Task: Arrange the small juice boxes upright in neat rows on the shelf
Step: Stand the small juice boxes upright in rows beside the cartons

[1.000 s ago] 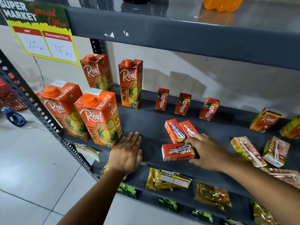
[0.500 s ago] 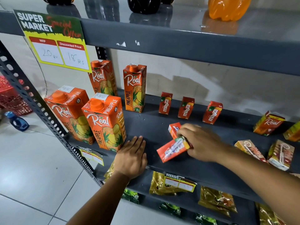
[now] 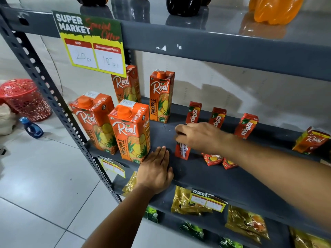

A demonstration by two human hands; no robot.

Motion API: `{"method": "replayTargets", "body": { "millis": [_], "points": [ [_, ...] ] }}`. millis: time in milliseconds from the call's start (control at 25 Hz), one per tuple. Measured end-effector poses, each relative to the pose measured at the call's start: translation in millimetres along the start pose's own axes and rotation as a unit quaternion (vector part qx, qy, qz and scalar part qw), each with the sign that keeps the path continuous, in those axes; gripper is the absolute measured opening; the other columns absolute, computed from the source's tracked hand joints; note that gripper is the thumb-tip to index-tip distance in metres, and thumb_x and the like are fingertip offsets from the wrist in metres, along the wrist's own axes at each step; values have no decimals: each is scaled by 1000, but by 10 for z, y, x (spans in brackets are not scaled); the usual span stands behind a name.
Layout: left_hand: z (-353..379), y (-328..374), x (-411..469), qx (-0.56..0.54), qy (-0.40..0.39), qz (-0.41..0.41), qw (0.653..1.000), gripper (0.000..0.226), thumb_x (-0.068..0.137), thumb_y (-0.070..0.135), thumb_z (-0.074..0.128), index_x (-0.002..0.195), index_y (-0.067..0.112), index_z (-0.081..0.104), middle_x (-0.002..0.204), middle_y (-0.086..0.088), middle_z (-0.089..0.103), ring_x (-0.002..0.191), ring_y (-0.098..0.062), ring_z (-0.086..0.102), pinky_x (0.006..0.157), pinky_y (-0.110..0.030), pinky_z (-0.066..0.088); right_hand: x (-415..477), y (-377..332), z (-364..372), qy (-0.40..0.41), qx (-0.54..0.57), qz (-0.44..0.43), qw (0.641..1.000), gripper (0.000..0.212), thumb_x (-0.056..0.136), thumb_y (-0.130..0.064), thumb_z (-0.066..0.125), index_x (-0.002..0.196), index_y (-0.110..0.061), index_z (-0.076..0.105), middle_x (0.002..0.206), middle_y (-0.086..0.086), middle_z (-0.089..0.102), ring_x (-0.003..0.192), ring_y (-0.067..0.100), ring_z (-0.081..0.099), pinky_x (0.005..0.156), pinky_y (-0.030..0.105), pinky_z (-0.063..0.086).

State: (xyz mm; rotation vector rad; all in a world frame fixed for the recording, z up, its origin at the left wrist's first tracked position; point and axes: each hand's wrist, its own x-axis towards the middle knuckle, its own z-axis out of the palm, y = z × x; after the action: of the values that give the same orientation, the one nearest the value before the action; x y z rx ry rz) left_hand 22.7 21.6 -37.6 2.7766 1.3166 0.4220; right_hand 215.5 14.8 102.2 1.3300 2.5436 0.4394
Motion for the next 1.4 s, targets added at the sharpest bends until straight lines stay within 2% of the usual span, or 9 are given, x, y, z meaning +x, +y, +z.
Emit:
{"method": "replayTargets", "body": {
  "millis": [80, 360, 480, 680, 800, 1000, 1160, 1280, 1400],
  "points": [
    [9, 0, -2, 6, 1, 3, 1000, 65, 89, 41, 32, 139, 2, 42, 147, -18, 42, 136, -32, 39, 112, -43, 31, -39, 106, 14, 11, 50, 3, 999, 42, 96, -36, 42, 134, -20, 42, 134, 7, 50, 109, 28, 54, 75, 37, 49],
    [22, -13, -7, 16, -17, 5, 1000, 67, 91, 44, 26, 143, 3, 35, 152, -17, 33, 140, -30, 31, 115, -42, 26, 46, 335, -112, -82, 119, 27, 989, 82, 77, 10, 54, 146, -30, 34, 153, -10, 37, 136, 20, 33, 103, 38, 42],
    [4, -7, -8, 13, -21, 6, 1000, 66, 91, 43, 26, 142, 2, 37, 151, -18, 36, 139, -31, 33, 114, -44, 28, 101, 243, -160, -110, 109, 1, 988, 75, 80, 2, 58, 144, -31, 37, 150, -11, 42, 133, 19, 37, 100, 36, 41],
    [-28, 1, -15, 6, -23, 7, 1000, 63, 91, 40, 31, 138, 0, 42, 147, -19, 42, 135, -32, 40, 112, -45, 32, 191, 179, -114, -120, 59, 90, 987, 72, 89, -55, 54, 147, -21, 30, 126, 9, 58, 112, 30, 55, 81, 40, 49],
    [-37, 15, -16, 9, -20, 11, 1000, 63, 91, 40, 32, 138, 0, 44, 146, -19, 43, 135, -32, 40, 113, -44, 31, 157, 239, -173, -163, 137, 71, 974, 75, 84, -42, 67, 148, -28, 29, 144, 4, 43, 123, 24, 49, 91, 36, 48],
    [-32, 5, -15, 16, -19, 11, 1000, 64, 91, 40, 29, 139, 1, 42, 147, -19, 41, 136, -32, 39, 113, -44, 30, 186, 257, -125, -195, 152, 133, 960, 43, 89, -53, 56, 118, -20, 58, 108, 4, 67, 87, 18, 63, 75, 37, 56],
    [-38, 12, -14, 18, -19, 11, 1000, 64, 91, 40, 28, 139, 1, 41, 148, -19, 41, 136, -32, 39, 113, -44, 30, 156, 478, -54, -112, 284, 192, 933, 61, 94, -50, 48, 146, -21, 35, 146, 14, 46, 124, 28, 51, 100, 41, 45],
    [-44, 17, -12, 15, -14, 10, 1000, 63, 90, 39, 30, 137, 0, 44, 145, -19, 44, 134, -32, 41, 111, -45, 33, 53, 637, 145, -143, 273, 249, 918, 47, 95, -32, 55, 138, -15, 48, 138, 14, 54, 116, 26, 57, 97, 41, 47],
    [-59, 21, -14, 13, -12, 10, 1000, 62, 90, 39, 32, 135, -1, 47, 143, -19, 47, 132, -33, 45, 109, -45, 36, 19, 458, 457, -238, 223, 318, 890, 56, 85, -54, 62, 121, -11, 60, 111, 10, 67, 95, 25, 65, 81, 39, 55]
  ]
}}
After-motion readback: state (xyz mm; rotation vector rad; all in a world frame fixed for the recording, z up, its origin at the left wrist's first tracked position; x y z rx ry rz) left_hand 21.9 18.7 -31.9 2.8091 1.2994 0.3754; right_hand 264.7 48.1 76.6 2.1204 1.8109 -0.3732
